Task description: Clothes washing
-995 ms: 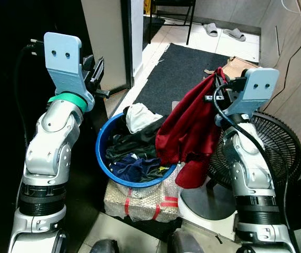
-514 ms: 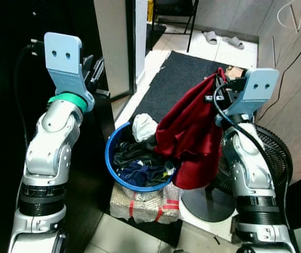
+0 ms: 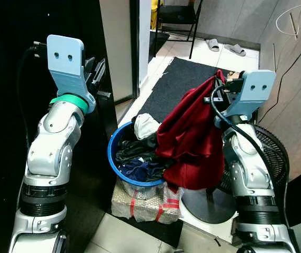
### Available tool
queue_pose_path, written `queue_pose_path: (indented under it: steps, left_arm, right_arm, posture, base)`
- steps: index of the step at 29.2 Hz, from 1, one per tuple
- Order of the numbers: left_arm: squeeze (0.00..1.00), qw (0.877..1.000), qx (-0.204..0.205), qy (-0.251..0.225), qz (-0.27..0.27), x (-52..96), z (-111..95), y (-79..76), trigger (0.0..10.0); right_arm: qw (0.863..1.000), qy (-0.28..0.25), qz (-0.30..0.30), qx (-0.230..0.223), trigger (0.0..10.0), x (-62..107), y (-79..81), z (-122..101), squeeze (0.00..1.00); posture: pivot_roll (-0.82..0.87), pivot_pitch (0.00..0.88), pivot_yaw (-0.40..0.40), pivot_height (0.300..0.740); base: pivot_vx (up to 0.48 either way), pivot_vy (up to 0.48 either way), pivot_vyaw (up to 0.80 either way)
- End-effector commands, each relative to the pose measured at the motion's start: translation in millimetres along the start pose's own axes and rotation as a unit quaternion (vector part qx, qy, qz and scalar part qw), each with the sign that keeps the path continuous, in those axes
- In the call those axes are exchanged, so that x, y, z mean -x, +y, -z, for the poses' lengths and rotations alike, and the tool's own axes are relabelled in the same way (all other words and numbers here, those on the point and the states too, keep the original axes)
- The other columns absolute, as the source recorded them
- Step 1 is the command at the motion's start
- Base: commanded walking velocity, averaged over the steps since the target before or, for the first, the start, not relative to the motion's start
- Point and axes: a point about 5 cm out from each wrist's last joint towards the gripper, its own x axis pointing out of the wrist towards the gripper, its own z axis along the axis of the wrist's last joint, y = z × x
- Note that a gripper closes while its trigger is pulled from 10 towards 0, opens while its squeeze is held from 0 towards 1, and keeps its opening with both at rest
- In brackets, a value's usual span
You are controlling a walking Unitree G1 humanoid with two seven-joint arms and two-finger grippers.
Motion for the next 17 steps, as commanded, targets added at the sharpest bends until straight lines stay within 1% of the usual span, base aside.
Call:
queue_pose_path:
  steps: [1,5,17]
  left_arm:
    - [0.0,1.0,-0.004,0.006,0.0,0.7,3.2,-0.7,10.0]
    - [0.0,1.0,-0.004,0.008,0.0,1.3,4.3,0.0,10.0]
    - [0.0,1.0,-0.005,0.009,0.001,0.5,4.1,0.1,10.0]
  right_arm:
    - [1.0,0.002,0.001,0.0,10.0,2.7,-0.4,2.9,0.0]
    - [1.0,0.007,0.002,-0.009,10.0,4.1,-0.7,5.3,0.0]
    - [1.0,0.005,0.01,-0.011,10.0,2.9,-3.2,4.5,0.0]
  posture:
    - [0.02,0.036,0.016,0.74]
    - [0.02,0.035,0.017,0.74]
    - [0.02,0.038,0.02,0.74]
  base:
    - [0.0,0.0,-0.8]
    - [0.0,0.0,-0.8]
    - [0.0,0.0,-0.8]
